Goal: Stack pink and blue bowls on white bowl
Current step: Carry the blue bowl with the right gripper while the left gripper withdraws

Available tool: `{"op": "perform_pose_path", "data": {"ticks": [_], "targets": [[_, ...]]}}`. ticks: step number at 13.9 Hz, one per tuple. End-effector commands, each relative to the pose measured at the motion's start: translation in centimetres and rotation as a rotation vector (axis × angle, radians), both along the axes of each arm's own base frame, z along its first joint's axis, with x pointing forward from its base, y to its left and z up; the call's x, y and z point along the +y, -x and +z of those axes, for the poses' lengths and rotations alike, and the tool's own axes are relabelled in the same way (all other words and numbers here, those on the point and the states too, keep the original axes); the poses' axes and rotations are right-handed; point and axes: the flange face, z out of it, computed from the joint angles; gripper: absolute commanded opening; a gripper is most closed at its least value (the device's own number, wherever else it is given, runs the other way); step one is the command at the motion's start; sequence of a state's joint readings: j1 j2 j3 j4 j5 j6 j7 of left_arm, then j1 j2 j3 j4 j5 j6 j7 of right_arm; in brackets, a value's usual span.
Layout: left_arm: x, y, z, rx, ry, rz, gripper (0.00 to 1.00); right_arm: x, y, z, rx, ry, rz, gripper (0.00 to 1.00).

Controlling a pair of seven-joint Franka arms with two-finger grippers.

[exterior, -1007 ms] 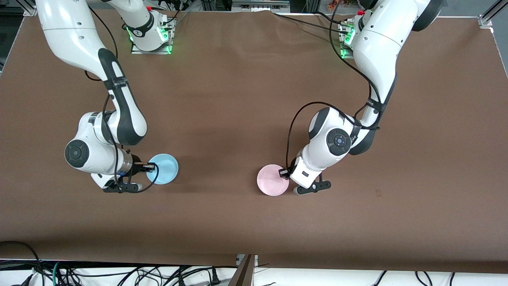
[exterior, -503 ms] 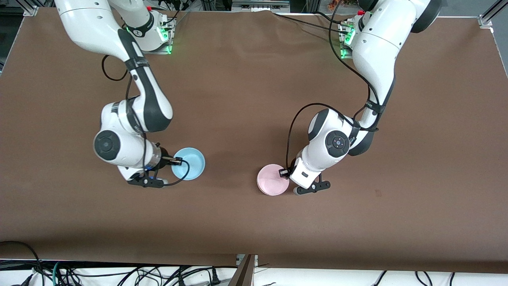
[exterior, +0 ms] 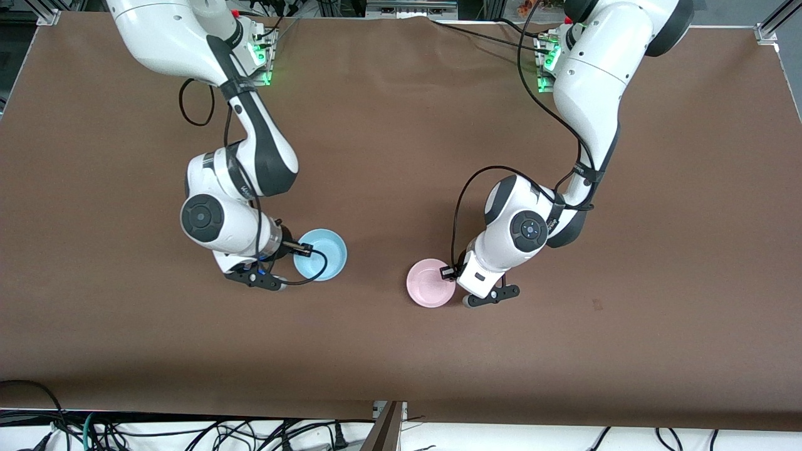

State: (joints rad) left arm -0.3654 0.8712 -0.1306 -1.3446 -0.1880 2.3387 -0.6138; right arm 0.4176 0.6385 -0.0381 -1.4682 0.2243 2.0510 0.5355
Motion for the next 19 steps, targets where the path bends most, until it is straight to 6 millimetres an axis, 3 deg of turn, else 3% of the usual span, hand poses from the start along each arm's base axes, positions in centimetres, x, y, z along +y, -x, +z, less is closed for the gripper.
{"op": "perform_pose_path", "data": {"ticks": [1,3,4,6,9,12,15,17,19], "targets": [[0.2,-0.2,2.6,0.044,-0.02,0.001,1.0,1.5,-0.2,1.2,0.008,-0.026,-0.048,0.0],[2.0,-0.6,6.0,0.064,-0.033,0.003,1.0,3.5,-0.3,1.7,0.016,-0.066,-0.116,0.0],[4.2,-1.1,8.4,0.059,-0.047,0.011,1.0,4.7,-0.5,2.0,0.016,-0.083,-0.149,0.0],[10.8,-1.9,13.6,0.101,-0.083,0.053,1.0,7.8,-0.8,2.6,0.0,-0.108,-0.218,0.0],[20.9,-0.4,23.4,0.146,-0.144,-0.016,1.0,13.7,-0.3,1.0,-0.066,-0.159,-0.321,0.0],[31.1,1.2,29.3,0.137,-0.194,-0.016,1.0,19.6,0.5,-1.3,-0.128,-0.214,-0.356,0.0],[33.6,3.6,33.8,0.119,-0.263,-0.096,1.0,21.7,1.2,-2.9,-0.171,-0.236,-0.372,0.0],[34.2,5.7,35.3,0.126,-0.262,-0.09,1.0,22.5,1.8,-4.4,-0.194,-0.216,-0.338,0.0],[34.2,6.7,35.3,0.134,-0.261,-0.095,1.0,23.0,2.0,-5.1,-0.232,-0.215,-0.314,0.0]]}}
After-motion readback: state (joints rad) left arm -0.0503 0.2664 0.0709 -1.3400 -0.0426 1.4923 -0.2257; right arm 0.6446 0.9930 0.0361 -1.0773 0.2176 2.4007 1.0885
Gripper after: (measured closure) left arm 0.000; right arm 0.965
